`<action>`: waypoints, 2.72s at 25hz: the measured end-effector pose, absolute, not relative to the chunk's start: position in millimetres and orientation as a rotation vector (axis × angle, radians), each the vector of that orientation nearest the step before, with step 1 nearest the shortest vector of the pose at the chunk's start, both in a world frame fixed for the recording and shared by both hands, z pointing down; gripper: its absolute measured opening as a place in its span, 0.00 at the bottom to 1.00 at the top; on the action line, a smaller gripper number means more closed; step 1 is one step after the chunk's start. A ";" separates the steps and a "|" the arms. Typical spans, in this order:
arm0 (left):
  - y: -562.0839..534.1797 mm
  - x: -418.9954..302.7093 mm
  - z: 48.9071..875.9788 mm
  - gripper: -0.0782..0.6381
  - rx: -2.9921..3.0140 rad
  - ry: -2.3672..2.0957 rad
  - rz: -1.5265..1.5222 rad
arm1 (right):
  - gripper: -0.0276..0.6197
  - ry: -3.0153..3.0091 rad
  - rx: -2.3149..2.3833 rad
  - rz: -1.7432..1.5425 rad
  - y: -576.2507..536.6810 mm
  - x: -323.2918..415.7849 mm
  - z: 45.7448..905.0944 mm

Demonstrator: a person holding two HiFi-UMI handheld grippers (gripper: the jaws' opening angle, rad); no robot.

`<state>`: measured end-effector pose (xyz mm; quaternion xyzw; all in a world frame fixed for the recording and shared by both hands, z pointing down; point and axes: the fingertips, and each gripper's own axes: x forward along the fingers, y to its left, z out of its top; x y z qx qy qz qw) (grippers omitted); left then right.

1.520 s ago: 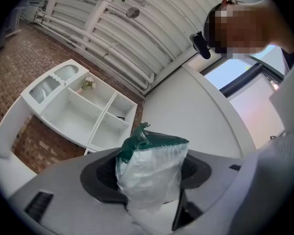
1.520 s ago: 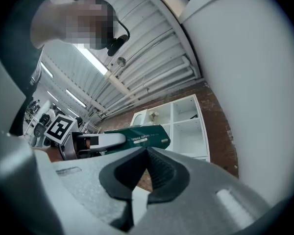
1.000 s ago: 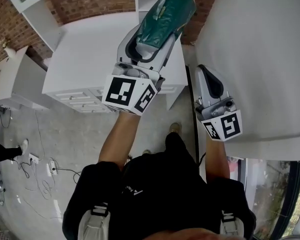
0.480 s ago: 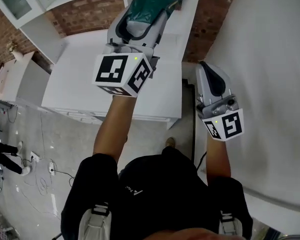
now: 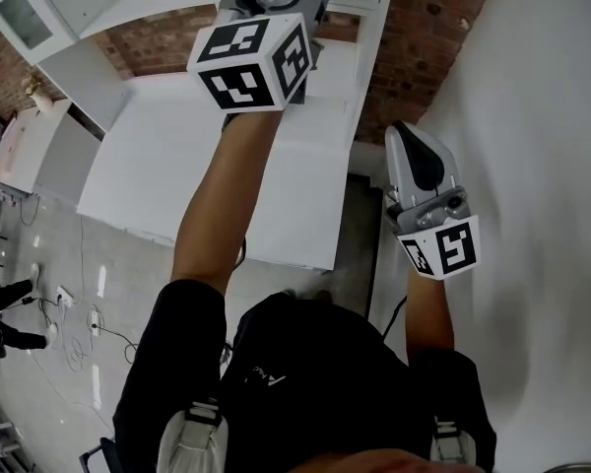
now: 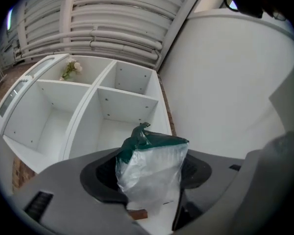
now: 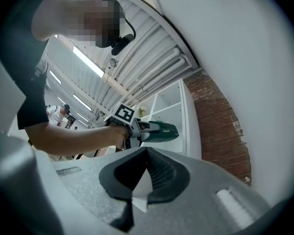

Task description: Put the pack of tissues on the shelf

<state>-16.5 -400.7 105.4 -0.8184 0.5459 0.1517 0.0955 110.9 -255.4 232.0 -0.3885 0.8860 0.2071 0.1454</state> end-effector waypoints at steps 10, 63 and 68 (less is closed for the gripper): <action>-481.7 15.1 110.3 0.49 -2.446 1.694 0.173 | 0.05 2.509 -1.127 0.627 -270.5 124.3 226.8; -274.1 24.0 207.6 0.25 -2.574 1.162 0.535 | 0.05 2.527 -1.097 0.530 -256.8 82.2 245.8; -259.2 22.4 228.3 0.12 -2.600 1.152 0.483 | 0.05 2.525 -1.091 0.523 -251.4 73.5 247.6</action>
